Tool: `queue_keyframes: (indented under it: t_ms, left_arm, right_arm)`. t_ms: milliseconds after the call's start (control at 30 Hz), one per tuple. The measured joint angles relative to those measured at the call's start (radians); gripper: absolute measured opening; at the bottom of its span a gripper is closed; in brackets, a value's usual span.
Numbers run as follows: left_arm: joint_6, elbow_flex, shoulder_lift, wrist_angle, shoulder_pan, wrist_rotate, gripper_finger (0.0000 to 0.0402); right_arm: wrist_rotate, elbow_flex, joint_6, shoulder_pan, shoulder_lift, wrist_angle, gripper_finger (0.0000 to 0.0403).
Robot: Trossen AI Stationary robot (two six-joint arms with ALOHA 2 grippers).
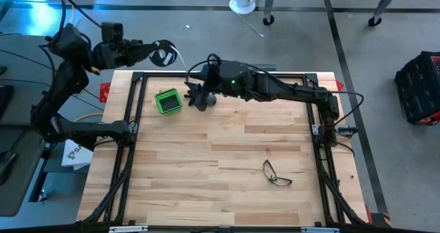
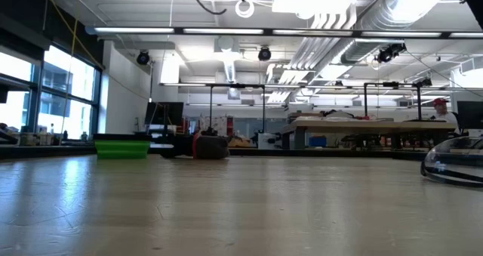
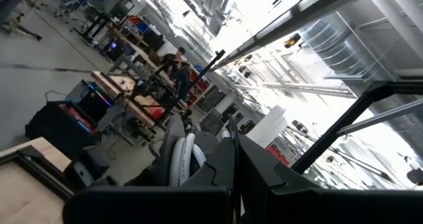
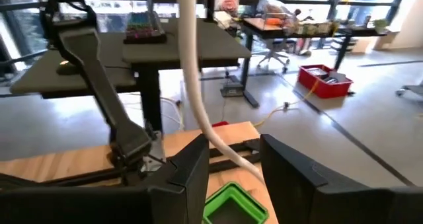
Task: Coil cords
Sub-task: Coil the white wire on the spool
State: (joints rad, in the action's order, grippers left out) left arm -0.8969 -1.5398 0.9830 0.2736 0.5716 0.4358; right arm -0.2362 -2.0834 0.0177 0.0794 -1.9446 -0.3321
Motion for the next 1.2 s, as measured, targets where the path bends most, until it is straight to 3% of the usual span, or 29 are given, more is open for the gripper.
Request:
queue_keyframes:
  t_ms: [600,1033,1133,1200]
  left_arm:
    - [0.002,0.000,0.000,-0.001,0.000,0.000,0.0000]
    - [0.008,0.000,0.008,0.000,0.000,-0.004,0.0000]
    - [0.010,0.000,0.010,0.000,0.000,-0.004,0.0000]
    - [0.011,0.000,0.011,0.000,0.000,-0.004,0.0000]
  right_arm:
    - [0.157,0.000,0.080,-0.003,0.000,0.011,0.0129]
    - [0.164,0.000,0.099,-0.008,0.001,0.016,0.0128]
    - [0.139,0.000,0.111,-0.013,0.001,0.016,0.0105]
    - [0.112,0.000,0.120,-0.020,0.001,0.015,0.0068]
